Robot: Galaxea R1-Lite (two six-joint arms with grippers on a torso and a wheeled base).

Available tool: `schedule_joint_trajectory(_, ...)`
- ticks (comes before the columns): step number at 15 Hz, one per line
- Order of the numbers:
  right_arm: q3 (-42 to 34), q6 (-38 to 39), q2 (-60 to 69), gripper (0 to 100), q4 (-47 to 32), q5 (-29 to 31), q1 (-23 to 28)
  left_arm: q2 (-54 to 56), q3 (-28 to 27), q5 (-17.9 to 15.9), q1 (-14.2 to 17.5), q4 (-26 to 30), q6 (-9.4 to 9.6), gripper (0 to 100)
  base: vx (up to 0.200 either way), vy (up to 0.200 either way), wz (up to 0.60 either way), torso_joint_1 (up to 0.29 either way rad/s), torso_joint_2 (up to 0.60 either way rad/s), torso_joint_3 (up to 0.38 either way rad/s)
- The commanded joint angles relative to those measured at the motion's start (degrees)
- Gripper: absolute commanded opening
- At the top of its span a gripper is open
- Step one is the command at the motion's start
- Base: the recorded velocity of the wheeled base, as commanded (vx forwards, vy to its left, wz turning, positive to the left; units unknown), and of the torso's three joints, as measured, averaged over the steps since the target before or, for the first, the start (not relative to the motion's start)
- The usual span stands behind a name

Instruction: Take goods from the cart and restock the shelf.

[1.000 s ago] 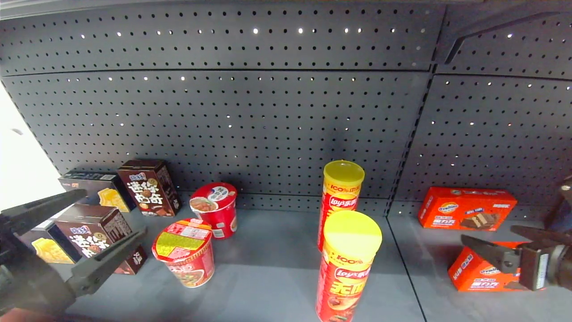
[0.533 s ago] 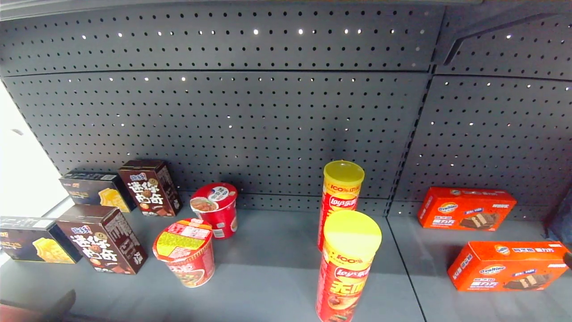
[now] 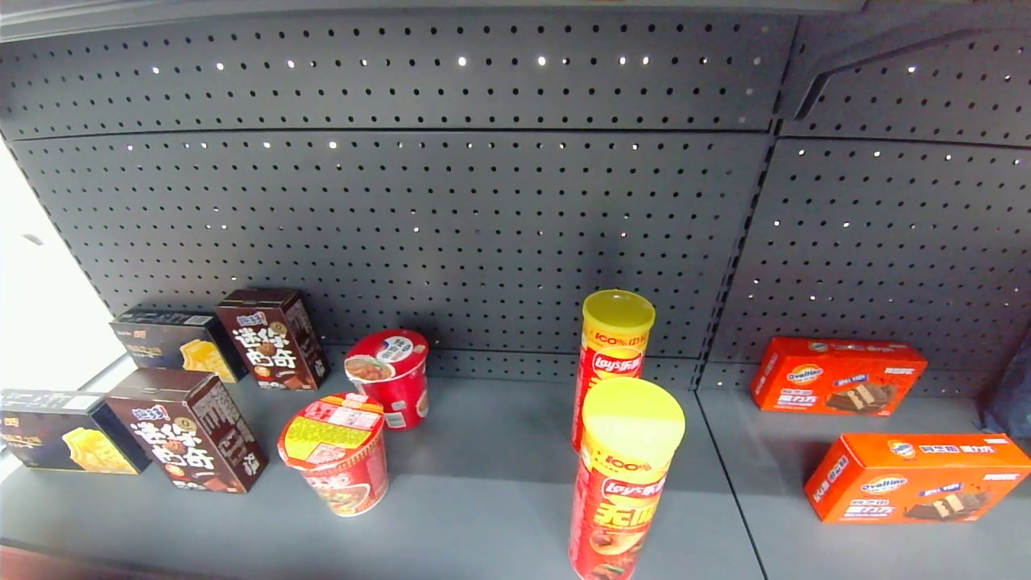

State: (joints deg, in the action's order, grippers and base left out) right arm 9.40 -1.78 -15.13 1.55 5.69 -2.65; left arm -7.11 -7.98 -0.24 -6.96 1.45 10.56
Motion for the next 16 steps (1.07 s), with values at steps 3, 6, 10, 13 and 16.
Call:
schedule_joint_trajectory(3,-4.3,-1.6,13.4,100,-3.1,-0.9,3.2,1.7,8.0,-4.9,-0.1,-4.9,-2.47,100,0.0,0.0,0.0,0.0,0.0,0.0)
schedule_joint_trajectory(6,-7.8,-3.8,15.0,100,-1.3,1.6,2.7,1.7,7.9,-8.2,-0.1,-4.6,-7.74,100,0.0,0.0,0.0,0.0,0.0,0.0)
schedule_joint_trajectory(10,-7.9,-4.2,15.0,100,-1.2,-0.7,2.7,1.7,8.0,-10.2,-0.1,-4.9,-10.38,100,0.0,0.0,0.0,0.0,0.0,0.0)
schedule_joint_trajectory(13,-7.8,-4.2,15.0,100,-1.2,-1.7,2.7,1.7,8.0,-10.3,-0.1,-4.9,-10.64,100,0.0,0.0,0.0,0.0,0.0,0.0)
schedule_joint_trajectory(16,-7.8,-4.2,15.0,100,-1.3,-1.9,2.7,1.7,8.0,-10.6,-0.1,-4.9,-11.0,100,0.0,0.0,-0.2,-0.001,0.0,-0.001)
